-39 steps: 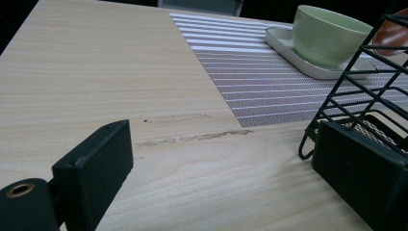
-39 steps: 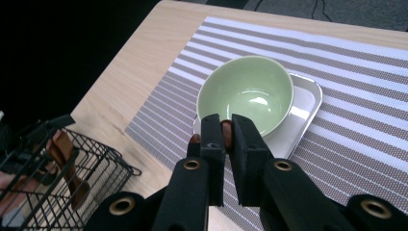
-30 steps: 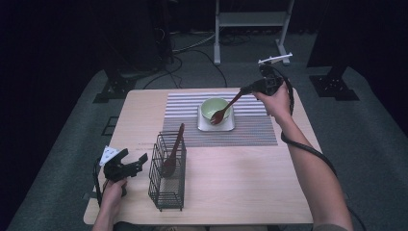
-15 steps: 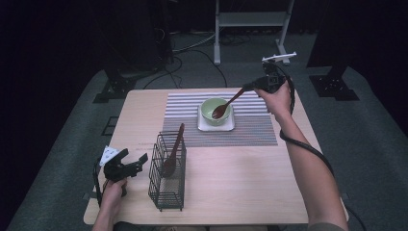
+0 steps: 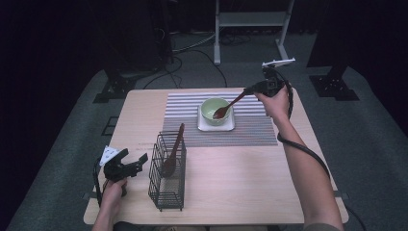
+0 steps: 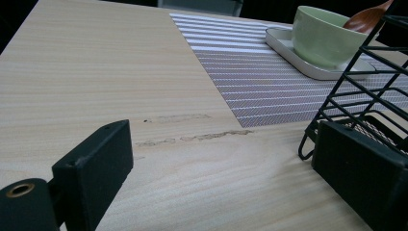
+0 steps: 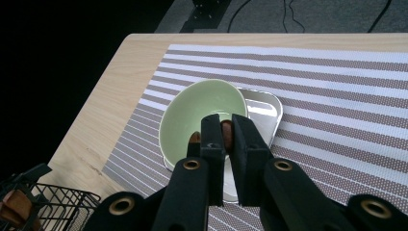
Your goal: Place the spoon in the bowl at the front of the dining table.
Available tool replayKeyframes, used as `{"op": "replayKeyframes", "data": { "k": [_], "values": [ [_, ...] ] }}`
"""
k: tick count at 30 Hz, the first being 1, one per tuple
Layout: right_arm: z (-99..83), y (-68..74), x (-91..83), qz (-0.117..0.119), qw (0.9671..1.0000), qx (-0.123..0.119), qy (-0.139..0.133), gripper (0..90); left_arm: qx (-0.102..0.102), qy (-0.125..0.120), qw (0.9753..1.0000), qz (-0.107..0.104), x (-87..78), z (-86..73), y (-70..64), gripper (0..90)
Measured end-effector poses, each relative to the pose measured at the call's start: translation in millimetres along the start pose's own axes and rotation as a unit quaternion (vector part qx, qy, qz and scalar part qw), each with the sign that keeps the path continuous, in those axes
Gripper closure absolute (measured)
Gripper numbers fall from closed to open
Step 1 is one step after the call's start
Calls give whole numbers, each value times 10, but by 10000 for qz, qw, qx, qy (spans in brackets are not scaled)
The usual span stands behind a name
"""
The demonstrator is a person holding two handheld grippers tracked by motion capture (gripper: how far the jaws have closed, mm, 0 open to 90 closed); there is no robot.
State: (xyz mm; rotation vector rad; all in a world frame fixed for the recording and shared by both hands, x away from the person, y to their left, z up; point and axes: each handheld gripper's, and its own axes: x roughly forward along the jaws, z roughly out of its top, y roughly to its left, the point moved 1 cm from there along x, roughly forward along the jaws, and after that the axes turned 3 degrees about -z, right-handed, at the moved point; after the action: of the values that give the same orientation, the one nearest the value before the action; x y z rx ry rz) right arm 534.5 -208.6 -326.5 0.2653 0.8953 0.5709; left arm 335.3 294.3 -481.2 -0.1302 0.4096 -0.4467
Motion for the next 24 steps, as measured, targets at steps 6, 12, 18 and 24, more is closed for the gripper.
{"op": "replayKeyframes", "data": {
  "k": [6,12,18,24],
  "values": [
    [-39,-22,81,-28,10000,52,65,834,-3,-8,10000,-7,-1,0,0,65],
    [-92,-59,173,12,9998,135,135,832,-5,-8,10000,-7,-1,0,1,64],
    [-127,-90,213,21,9997,172,159,824,11,-4,10000,-2,-1,0,0,64],
    [-168,-151,234,34,9995,271,181,824,1,1,10000,2,1,0,-1,64]
  ]
}}
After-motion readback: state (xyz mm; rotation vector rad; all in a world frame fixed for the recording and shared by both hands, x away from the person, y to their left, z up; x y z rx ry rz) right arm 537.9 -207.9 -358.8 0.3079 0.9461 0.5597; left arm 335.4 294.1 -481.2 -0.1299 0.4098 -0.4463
